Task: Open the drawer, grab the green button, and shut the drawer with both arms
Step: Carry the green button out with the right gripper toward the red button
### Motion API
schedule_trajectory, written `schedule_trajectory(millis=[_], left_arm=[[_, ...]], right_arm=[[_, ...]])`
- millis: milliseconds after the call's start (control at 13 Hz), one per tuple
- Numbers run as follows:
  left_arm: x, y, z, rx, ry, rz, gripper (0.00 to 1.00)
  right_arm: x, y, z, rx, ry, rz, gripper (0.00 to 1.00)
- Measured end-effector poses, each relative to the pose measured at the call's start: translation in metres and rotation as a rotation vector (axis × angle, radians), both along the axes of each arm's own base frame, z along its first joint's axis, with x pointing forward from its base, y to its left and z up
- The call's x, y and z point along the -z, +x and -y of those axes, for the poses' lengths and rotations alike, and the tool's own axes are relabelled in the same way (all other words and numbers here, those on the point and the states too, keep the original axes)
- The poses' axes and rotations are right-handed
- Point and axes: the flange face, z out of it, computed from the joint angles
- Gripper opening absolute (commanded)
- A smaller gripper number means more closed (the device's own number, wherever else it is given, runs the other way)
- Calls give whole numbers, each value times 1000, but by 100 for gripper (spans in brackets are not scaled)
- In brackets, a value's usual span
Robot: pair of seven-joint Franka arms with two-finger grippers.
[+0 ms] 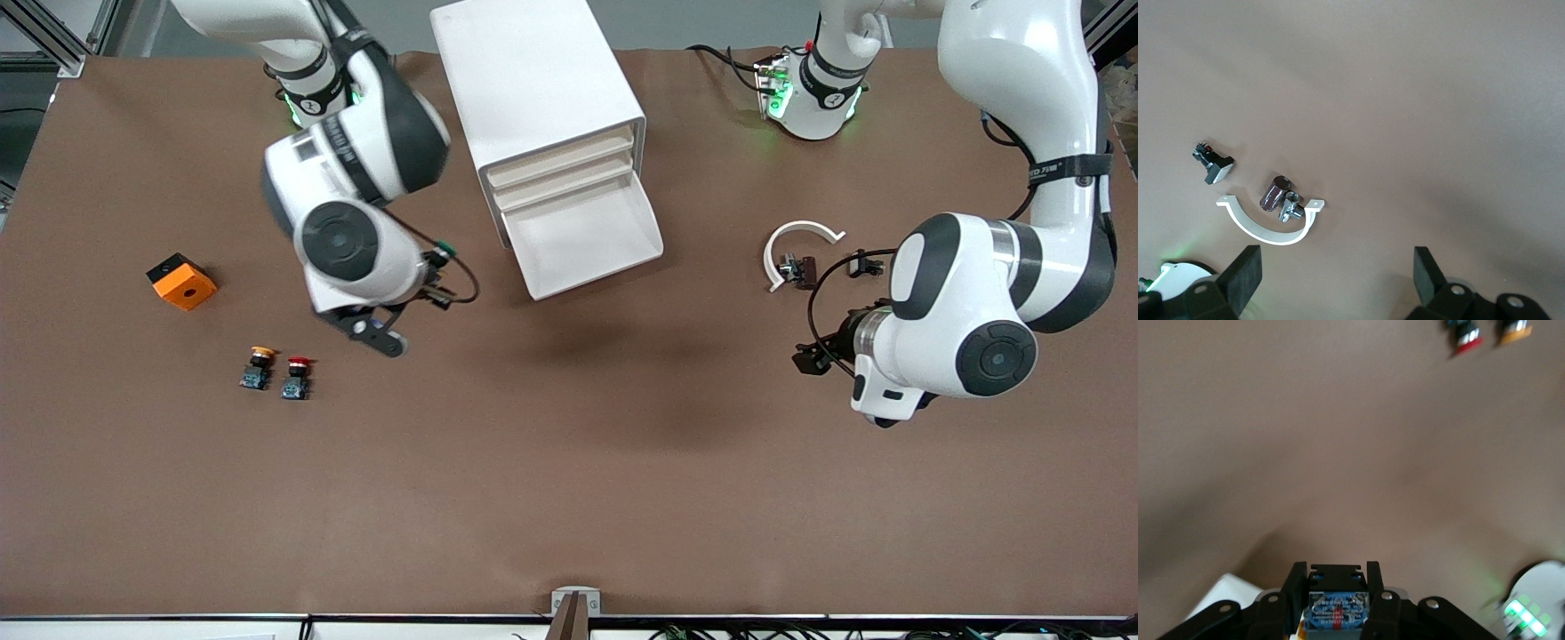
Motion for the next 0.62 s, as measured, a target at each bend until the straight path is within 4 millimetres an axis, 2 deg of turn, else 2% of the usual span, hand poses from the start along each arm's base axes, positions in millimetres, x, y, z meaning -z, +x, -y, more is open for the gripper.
schedule_trajectory(millis=[231,385,615], left_arm=[[11,-4,14,19,-5,10,100],[23,-9,30,57,11,24,100],[44,-28,76,183,82,46,100]], right_arm=[[21,26,72,-137,24,-7,14],[44,39,113,-210,68,16,14],[84,51,160,-282,111,83,14]])
